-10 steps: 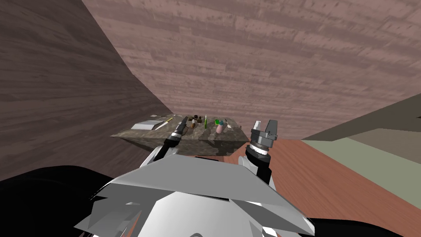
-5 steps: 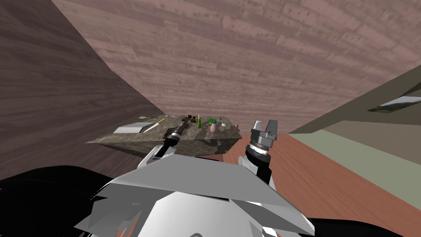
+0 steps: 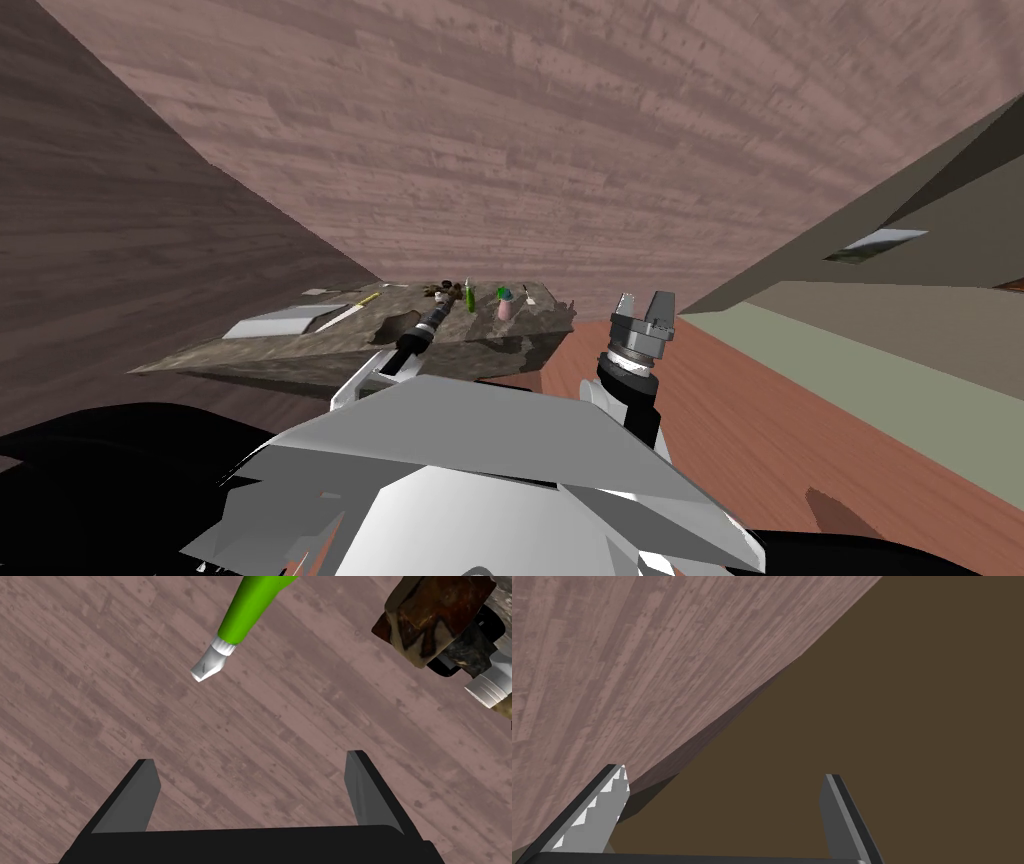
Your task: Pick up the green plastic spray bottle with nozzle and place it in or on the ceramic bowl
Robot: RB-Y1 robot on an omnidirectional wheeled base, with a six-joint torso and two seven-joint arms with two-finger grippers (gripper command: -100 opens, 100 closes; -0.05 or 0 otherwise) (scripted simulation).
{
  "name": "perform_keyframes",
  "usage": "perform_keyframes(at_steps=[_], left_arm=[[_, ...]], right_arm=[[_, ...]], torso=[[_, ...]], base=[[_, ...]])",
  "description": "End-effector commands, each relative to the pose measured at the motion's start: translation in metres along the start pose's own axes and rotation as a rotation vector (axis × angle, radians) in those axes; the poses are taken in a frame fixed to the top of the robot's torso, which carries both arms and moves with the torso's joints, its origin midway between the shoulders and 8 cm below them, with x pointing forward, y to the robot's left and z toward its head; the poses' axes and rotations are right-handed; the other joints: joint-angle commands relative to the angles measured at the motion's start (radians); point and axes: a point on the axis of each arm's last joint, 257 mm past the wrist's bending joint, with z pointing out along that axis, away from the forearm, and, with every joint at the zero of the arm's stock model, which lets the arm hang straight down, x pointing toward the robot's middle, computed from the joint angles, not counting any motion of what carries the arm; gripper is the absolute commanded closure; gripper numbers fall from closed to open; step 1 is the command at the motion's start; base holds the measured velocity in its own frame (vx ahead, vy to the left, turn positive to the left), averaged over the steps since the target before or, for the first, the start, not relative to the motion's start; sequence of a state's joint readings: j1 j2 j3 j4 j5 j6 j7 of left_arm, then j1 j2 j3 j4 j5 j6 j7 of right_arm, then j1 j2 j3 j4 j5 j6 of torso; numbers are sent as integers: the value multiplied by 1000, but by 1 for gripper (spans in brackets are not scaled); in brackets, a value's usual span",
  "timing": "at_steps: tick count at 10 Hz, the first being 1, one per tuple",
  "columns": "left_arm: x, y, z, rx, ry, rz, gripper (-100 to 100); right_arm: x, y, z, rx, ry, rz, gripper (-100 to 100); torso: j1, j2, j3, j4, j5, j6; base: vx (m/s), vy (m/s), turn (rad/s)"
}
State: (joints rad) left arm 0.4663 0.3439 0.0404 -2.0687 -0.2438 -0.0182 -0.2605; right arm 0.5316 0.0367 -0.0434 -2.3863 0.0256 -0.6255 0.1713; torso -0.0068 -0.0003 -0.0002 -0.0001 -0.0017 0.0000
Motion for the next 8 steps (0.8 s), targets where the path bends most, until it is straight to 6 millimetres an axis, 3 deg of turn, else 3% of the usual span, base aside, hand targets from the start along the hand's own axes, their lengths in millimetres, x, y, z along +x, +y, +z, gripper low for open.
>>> perform_keyframes(at_steps=[1, 2, 3, 7, 8], left_arm=[[1, 23, 1, -56, 24, 58, -100], [0, 38, 2, -89, 38, 95, -100], [0, 38, 2, -89, 38, 95, -100], [-12, 97, 1, -219, 86, 249, -100], [-12, 97, 1, -220, 86, 249, -100]], right_arm=[[0, 0, 0, 0, 0, 0, 0], [0, 0, 0, 0, 0, 0, 0], [0, 0, 0, 0, 0, 0, 0], [0, 0, 0, 0, 0, 0, 0], [0, 0, 0, 0, 0, 0, 0]], torso=[[0, 0, 0, 0, 0, 0], [0, 0, 0, 0, 0, 0], [-1, 0, 0, 0, 0, 0], [1, 1, 0, 0, 0, 0], [0, 1, 0, 0, 0, 0]], base=[[23, -111, -138], [14, -121, -140], [7, -76, -21], [14, -88, -125], [22, -78, -35]])
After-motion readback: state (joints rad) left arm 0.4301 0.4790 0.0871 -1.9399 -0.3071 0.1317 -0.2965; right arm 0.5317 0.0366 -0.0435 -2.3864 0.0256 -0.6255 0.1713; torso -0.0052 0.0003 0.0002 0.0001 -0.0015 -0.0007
